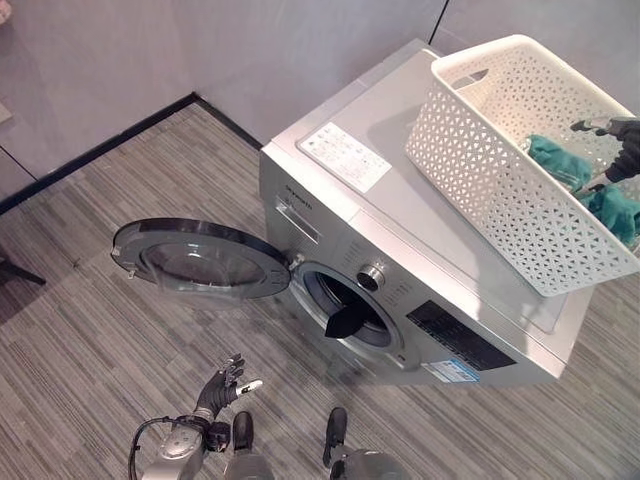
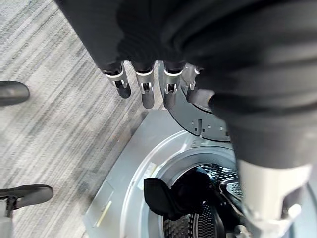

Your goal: Grab the laundry basket,head to the washer,open it,put in the laundry and shut it.

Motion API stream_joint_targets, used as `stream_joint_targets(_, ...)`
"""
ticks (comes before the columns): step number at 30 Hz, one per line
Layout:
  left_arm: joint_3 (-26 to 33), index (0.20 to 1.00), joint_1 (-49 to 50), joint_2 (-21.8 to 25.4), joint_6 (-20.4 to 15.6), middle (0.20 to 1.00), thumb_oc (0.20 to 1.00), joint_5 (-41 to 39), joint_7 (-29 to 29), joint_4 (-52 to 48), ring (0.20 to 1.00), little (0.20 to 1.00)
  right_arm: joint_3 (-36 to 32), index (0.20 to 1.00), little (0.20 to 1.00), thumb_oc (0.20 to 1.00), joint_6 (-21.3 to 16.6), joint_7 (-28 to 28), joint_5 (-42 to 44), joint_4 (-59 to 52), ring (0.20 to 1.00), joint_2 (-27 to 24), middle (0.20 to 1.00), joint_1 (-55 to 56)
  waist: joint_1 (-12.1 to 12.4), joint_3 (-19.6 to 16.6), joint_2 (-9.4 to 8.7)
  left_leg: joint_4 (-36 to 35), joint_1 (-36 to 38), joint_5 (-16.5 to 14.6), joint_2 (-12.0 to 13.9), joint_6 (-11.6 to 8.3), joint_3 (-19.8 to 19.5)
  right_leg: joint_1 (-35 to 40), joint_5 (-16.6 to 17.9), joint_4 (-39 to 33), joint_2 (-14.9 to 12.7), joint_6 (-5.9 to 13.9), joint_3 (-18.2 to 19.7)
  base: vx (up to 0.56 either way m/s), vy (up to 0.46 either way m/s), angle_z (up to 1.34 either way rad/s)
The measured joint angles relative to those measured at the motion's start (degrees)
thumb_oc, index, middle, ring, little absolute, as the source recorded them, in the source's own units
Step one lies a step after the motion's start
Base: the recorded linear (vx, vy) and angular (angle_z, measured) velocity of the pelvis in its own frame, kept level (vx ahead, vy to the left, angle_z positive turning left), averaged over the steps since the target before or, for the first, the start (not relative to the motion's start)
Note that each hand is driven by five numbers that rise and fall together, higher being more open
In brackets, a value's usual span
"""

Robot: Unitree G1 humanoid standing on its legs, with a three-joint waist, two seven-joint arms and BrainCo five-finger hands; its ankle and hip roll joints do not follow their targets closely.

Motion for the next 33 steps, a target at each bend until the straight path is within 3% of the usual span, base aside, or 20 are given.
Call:
stream_joint_targets(11,-0.27,1.0,0.2,0.07,-0.05,1.0,1.0,-0.12,-0.02,-1.41,1.0,1.0,-6.8,1.0,1.0,1.0,0.9,0.16,-1.91,-0.58,1.0,1.58,1.0,8.71,0.05,1.43,1.27,0.12,-2.02,0.21,0.45,-0.26,0.01,-2.03,0.29,0.02,0.5,-0.45,0.02,0.0,-0.006,0.0)
stream_joint_targets(15,-0.37,1.0,0.15,0.14,-0.19,1.0,1.0,-0.25,0.03,-1.92,1.0,1.0,-11.63,1.0,1.0,1.0,1.14,-0.28,-2.19,2.22,1.0,4.98,1.0,11.16,0.15,1.6,1.17,0.49,-3.26,0.29,0.44,-0.38,-0.15,-3.02,0.38,0.01,0.51,-0.57,0.03,-0.04,-0.03,0.01)
stream_joint_targets(16,-0.49,1.0,-0.09,0.12,-0.21,1.0,1.0,-1.9,0.05,-1.94,1.0,1.0,-14.96,0.545,0.545,0.545,1.31,-0.3,-2.6,4.43,0.545,7.19,0.545,11.42,0.22,1.91,0.85,0.8,-4.79,0.74,0.64,-0.52,-0.25,-4.27,0.68,0.01,0.71,-0.95,-0.04,-0.04,-0.036,0.04)
stream_joint_targets(17,-0.5,1.0,-0.15,0.13,-0.22,1.0,1.0,-2.05,0.05,-1.94,1.0,1.0,-15.14,0.2,0.2,0.2,1.43,-0.27,-2.94,4.41,0.2,7.21,0.2,11.56,0.34,1.95,0.71,0.8,-4.93,0.85,0.78,-0.65,-0.31,-4.39,0.77,0.01,0.83,-1.07,-0.11,-0.02,-0.035,0.01)
stream_joint_targets(23,-1.24,1.0,-0.3,0.1,-0.24,1.0,1.0,-2.23,0.01,-2.49,1.0,1.0,-16.75,0.2,0.2,0.2,3.36,-0.2,-2.97,-0.27,0.2,6.99,0.2,12.74,1.38,1.94,0.32,0.72,-5.01,1.23,1.79,-1.26,-0.29,-4.64,1.01,0.0,1.75,-1.44,-0.06,0.0,-0.007,-0.02)
stream_joint_targets(33,-0.57,1.0,-1.38,0.15,-0.35,1.0,1.0,-2.17,0.12,-2.53,1.0,1.0,-19.64,0.2,0.2,0.2,3.16,-0.89,2.71,-0.84,0.2,7.69,0.2,13.83,1.39,1.83,0.13,0.72,-4.18,1.47,1.85,-1.27,-0.38,-3.83,1.45,0.02,1.77,-2.02,-0.08,0.0,0.0,0.0)
